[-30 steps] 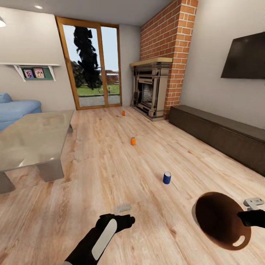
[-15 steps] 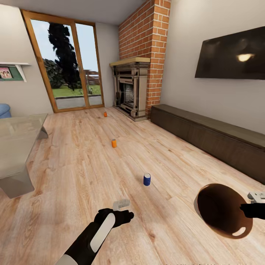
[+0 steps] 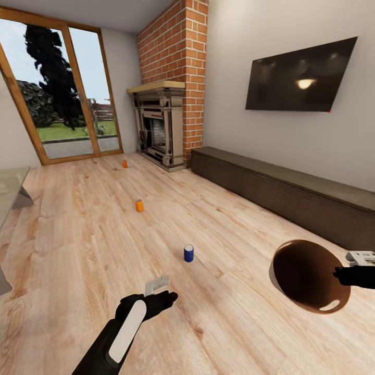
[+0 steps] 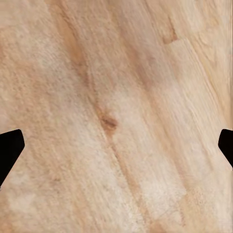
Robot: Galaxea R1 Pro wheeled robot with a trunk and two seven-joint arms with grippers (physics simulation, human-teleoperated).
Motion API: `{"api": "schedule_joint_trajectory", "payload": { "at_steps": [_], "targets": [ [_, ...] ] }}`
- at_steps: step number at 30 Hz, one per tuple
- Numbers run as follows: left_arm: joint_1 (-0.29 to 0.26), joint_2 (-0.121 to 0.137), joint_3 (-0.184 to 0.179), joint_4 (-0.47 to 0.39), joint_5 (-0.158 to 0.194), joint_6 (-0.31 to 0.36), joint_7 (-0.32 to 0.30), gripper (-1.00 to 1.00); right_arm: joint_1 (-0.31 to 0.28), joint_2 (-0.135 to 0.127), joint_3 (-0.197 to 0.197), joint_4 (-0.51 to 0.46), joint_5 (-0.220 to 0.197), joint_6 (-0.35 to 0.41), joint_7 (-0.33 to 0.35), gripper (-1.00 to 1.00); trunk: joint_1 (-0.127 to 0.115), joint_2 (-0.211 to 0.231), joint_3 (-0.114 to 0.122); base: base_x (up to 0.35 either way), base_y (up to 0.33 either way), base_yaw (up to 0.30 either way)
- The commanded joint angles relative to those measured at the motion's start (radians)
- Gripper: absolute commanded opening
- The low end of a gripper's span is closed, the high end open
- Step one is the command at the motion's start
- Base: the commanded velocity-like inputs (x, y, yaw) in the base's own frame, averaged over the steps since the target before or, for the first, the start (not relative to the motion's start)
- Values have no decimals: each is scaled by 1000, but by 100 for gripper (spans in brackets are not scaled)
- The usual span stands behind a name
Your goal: Put the three can of soda from the living room inside the tash can in the kitchen.
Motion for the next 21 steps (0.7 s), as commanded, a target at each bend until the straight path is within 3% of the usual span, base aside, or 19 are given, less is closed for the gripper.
{"api": "schedule_joint_trajectory", "payload": {
  "at_steps": [1,5,13,16,17,21],
  "targets": [
    [8,6,2,-20,0,0,3,100,-1,0,0,-8,-13,12,10,-100,0,0,0,0,0,-294],
    [13,10,1,-31,-1,-1,5,100,-1,0,-2,-16,-13,20,73,-100,0,0,0,80,0,-240],
    [12,9,-2,-22,-12,-1,14,100,0,3,0,-15,-8,15,91,-100,0,0,0,305,-27,-39],
    [12,8,-5,-19,-12,-1,92,100,0,14,0,-10,-6,9,90,-100,0,0,0,340,-116,-4],
    [12,5,-10,-18,-10,-2,156,100,0,22,0,-9,-3,3,89,-100,0,0,0,338,-146,-1],
    [12,-2,-16,-18,-9,-4,232,100,1,32,0,-9,0,-28,88,-100,0,0,0,337,-158,-1]
  ]
}}
